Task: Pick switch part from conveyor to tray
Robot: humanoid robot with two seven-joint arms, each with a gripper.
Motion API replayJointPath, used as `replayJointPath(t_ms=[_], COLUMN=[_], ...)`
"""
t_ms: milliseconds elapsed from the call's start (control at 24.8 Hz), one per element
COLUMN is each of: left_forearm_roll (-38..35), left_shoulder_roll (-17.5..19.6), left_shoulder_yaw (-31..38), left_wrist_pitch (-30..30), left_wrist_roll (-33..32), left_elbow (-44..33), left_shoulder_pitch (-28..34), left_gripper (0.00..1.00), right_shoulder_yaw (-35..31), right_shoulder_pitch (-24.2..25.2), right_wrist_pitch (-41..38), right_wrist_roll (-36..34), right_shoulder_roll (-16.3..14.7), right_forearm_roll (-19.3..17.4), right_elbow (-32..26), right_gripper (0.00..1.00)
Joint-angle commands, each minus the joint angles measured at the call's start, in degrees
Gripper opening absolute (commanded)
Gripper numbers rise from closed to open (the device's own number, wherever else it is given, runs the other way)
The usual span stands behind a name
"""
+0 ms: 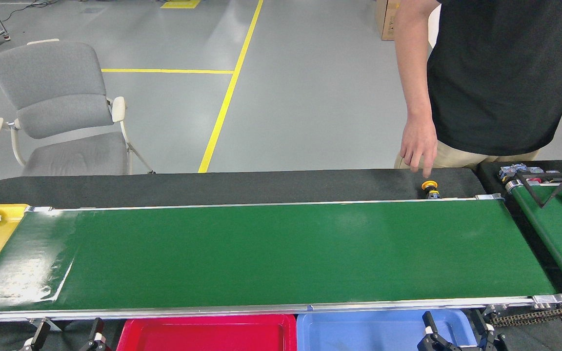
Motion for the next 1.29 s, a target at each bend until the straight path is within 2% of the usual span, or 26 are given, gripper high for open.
replayJointPath(t_ms=[0,282,523,684,1248], left_forearm_roll=[0.0,0.1,0.1,0.2,0.1], left_shoulder_roll=[0.2,0.2,0.8,0.9,2.6], left_shoulder_yaw=[0.3,1.5,2.7,4.3,4.0], left_wrist_pitch=[0.3,0.4,0.4,0.3,0.1], left_wrist_roll=[0.2,0.6,5.2,5.3,4.7], left_elbow=[-0.8,-0.7,-0.7,-0.3,-0.2], left_shoulder_pitch=[0.4,0.4,0.1,0.3,1.6], left_gripper=[1.00,1.00,1.00,1.00,1.00], right_shoulder_yaw=[-1.0,-1.8,-1.8,-1.8,-2.1], right_shoulder_pitch=[-0.1,-1.6,-3.6,-3.5,-4.0], right_wrist_pitch=[0.1,0.0,0.2,0.1,0.0], right_wrist_roll=[0.2,0.4,0.9,1.1,2.3], right_shoulder_roll=[0.1,-0.6,0.0,-0.1,-0.5], right_forearm_roll=[-0.2,-0.1,-0.1,-0.1,-0.2], right_elbow=[-0.9,-0.9,-0.8,-0.6,-0.5], right_gripper=[0.99,0.99,0.99,0.99,0.99])
